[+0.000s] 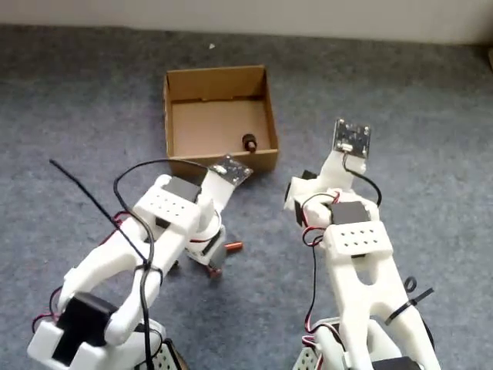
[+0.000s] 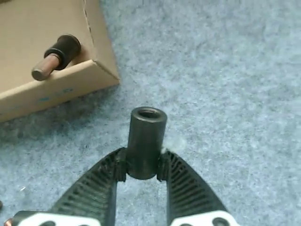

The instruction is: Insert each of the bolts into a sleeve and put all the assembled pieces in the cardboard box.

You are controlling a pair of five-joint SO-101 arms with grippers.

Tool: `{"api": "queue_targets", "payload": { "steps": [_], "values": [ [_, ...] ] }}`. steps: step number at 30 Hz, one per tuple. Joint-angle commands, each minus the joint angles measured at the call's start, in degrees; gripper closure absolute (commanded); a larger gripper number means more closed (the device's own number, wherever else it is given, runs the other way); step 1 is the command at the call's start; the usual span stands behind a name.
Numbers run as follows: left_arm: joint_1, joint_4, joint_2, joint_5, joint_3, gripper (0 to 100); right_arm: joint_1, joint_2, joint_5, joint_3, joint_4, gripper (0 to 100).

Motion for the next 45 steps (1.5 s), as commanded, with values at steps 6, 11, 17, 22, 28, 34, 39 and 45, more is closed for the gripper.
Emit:
{"api": "queue_targets", "payload": {
  "steps": [6,11,17,22,28,34,39,45],
  "values": [
    [0.57,-5.36,8.22,0.53,-0.22,88,0.57,-2.07,-0.26,-0.22,-1.1,99.4],
    [0.57,-3.25,3.03,0.62,-1.36,97,0.57,-2.07,-0.26,-0.22,-1.1,99.4],
    [-0.31,4.4,-12.62,0.79,-1.01,98,0.57,-2.07,-0.26,-0.22,-1.1,99.4],
    [-7.96,6.68,-26.95,2.2,-1.19,97,0.57,-2.07,-0.26,-0.22,-1.1,99.4],
    [-14.81,6.15,-32.57,10.11,-0.92,97,0.57,-2.07,-0.26,-0.22,-1.1,99.4],
    [-20.09,5.1,-27.82,20.75,-3.3,90,0.57,-2.07,-0.26,-0.22,-1.1,99.4],
    [-21.23,6.77,-18.07,29.1,-7.52,89,0.57,-2.07,-0.26,-0.22,-1.1,99.4],
    [-21.93,7.74,-5.58,30.86,-14.73,89,0.57,-2.07,-0.26,-0.22,-1.1,99.4]
  ]
}}
